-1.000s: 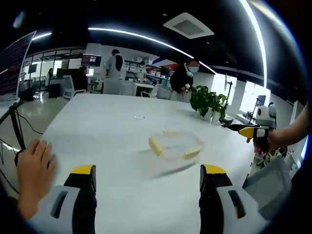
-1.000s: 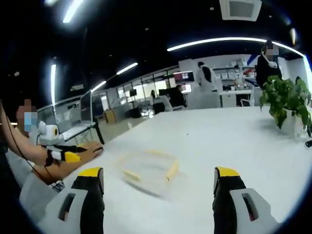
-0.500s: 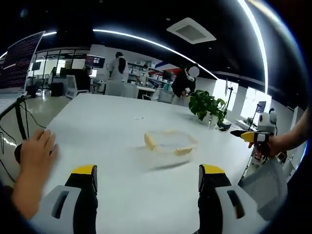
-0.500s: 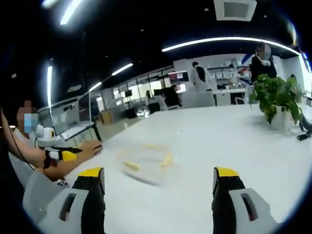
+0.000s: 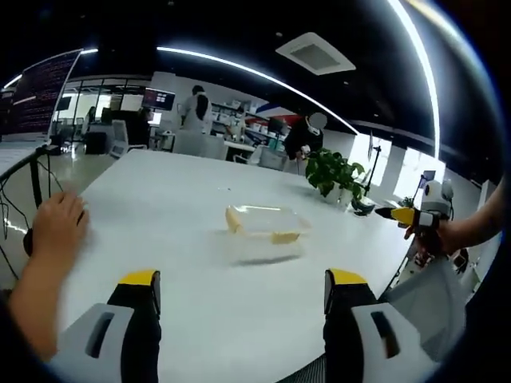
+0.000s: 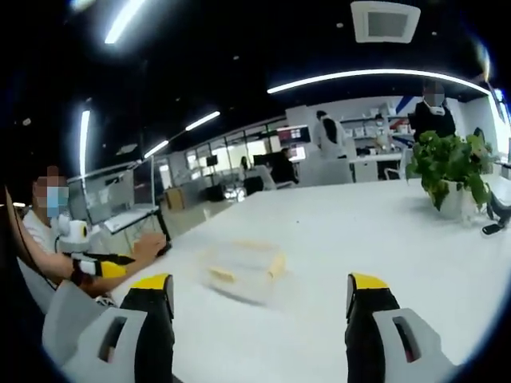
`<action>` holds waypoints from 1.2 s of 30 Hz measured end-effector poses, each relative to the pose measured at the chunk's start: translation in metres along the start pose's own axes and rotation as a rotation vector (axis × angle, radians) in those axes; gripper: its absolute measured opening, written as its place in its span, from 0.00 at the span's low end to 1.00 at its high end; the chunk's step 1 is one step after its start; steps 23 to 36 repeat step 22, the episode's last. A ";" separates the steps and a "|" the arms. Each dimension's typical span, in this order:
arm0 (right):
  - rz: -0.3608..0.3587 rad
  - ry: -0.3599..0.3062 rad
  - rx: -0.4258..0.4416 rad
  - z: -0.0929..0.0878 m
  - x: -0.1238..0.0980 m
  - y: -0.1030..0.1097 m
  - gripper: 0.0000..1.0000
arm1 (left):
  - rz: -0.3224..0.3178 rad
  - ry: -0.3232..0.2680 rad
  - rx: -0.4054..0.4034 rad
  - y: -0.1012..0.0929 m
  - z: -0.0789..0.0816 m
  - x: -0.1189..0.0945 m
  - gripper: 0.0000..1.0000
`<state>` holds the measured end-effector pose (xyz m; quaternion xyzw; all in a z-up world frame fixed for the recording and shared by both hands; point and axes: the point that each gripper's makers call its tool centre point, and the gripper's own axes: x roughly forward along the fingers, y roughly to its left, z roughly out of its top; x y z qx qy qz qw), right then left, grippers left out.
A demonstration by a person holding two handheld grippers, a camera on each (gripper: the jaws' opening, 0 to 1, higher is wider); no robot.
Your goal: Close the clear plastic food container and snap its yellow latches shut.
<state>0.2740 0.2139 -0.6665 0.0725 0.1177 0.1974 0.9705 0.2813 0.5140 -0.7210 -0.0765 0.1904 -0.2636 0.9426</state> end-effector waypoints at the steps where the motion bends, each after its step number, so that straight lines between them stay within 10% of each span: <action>1: -0.001 -0.001 0.000 0.000 0.000 0.000 0.90 | 0.001 0.003 0.006 -0.001 -0.002 0.000 0.84; 36: -0.026 0.000 -0.011 -0.011 0.001 -0.002 0.87 | 0.019 0.026 0.025 0.001 -0.014 0.001 0.79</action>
